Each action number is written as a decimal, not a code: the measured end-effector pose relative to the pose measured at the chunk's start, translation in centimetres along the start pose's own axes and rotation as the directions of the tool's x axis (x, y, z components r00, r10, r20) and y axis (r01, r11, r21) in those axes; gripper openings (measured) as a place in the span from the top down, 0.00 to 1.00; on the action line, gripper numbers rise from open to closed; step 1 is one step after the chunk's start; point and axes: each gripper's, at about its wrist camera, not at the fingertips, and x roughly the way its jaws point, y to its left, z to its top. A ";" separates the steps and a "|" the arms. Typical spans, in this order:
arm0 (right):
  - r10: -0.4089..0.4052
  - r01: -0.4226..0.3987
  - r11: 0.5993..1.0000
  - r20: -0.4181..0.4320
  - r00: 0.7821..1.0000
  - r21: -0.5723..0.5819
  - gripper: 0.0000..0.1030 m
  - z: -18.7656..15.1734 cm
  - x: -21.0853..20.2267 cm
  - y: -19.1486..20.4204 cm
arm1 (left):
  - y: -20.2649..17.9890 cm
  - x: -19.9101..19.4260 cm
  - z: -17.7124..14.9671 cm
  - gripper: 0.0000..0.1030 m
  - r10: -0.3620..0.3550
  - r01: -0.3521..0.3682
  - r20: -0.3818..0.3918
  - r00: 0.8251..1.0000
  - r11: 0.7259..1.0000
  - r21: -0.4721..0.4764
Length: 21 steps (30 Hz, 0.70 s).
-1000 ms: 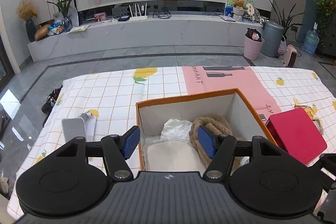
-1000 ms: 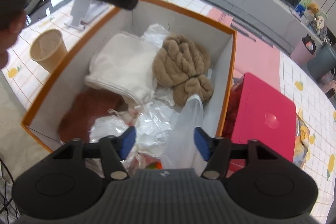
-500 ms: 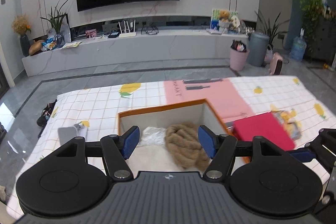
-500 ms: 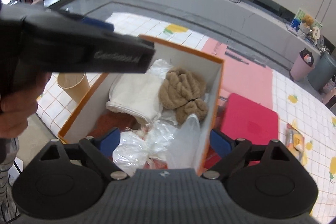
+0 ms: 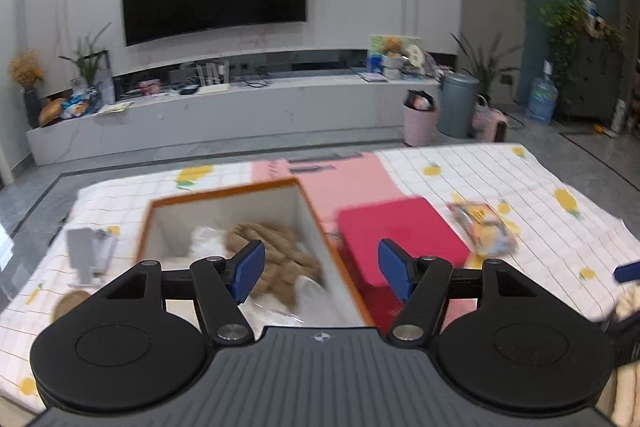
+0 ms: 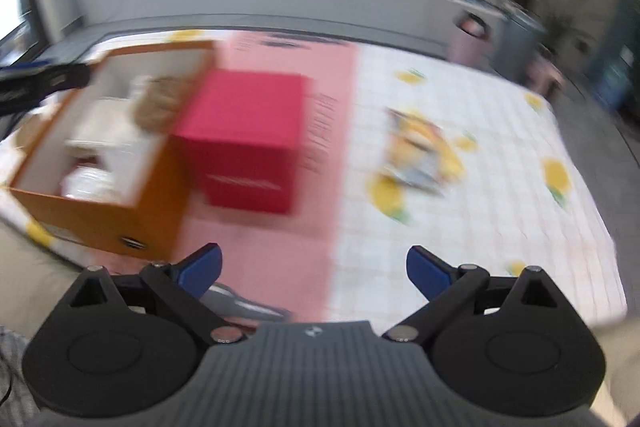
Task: Organize soft objects
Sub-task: 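Move both tools back to the silver snack packet and yellow cloth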
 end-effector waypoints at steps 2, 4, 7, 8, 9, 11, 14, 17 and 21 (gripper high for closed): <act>-0.043 0.043 0.998 -0.008 0.999 0.042 0.06 -1.5 0.6 -2.7 | -1.2 0.5 -1.1 0.26 -0.018 0.018 -0.011 1.000 1.000 -0.007; -0.083 0.084 0.994 -0.022 0.996 0.070 0.06 -3.0 1.6 -5.0 | -2.6 1.2 -2.2 0.26 -0.052 0.052 -0.028 0.998 0.999 -0.005; -0.094 0.100 0.986 -0.048 0.994 0.132 0.06 -4.7 3.6 -8.2 | -4.9 2.1 -3.8 0.26 -0.103 0.104 -0.054 0.993 0.994 0.016; -0.088 0.095 0.982 -0.052 0.995 0.160 0.06 -5.1 4.4 -9.1 | -5.8 2.4 -4.3 0.26 -0.117 0.118 -0.059 0.991 0.993 0.027; -0.080 0.089 0.977 -0.055 0.995 0.191 0.06 -5.4 5.3 -10.1 | -6.6 2.7 -4.8 0.26 -0.127 0.130 -0.064 0.990 0.990 0.048; -0.068 0.080 0.967 -0.061 0.996 0.240 0.06 -5.7 6.8 -11.5 | -8.4 3.1 -5.8 0.26 -0.139 0.145 -0.059 0.988 0.985 0.099; -0.066 0.092 0.954 -0.098 0.993 0.285 0.06 -5.7 9.0 -13.2 | -11.4 3.9 -7.4 0.23 -0.152 0.156 -0.037 0.988 0.973 0.172; -0.065 0.086 0.966 -0.094 0.993 0.244 0.06 -5.2 9.8 -14.1 | -14.2 5.4 -8.4 0.20 -0.174 0.176 -0.032 0.984 0.964 0.199; -0.145 0.147 0.970 -0.025 0.989 0.192 0.03 -4.8 8.6 -15.0 | -17.5 8.0 -9.0 0.17 -0.189 0.185 0.005 0.982 0.966 0.178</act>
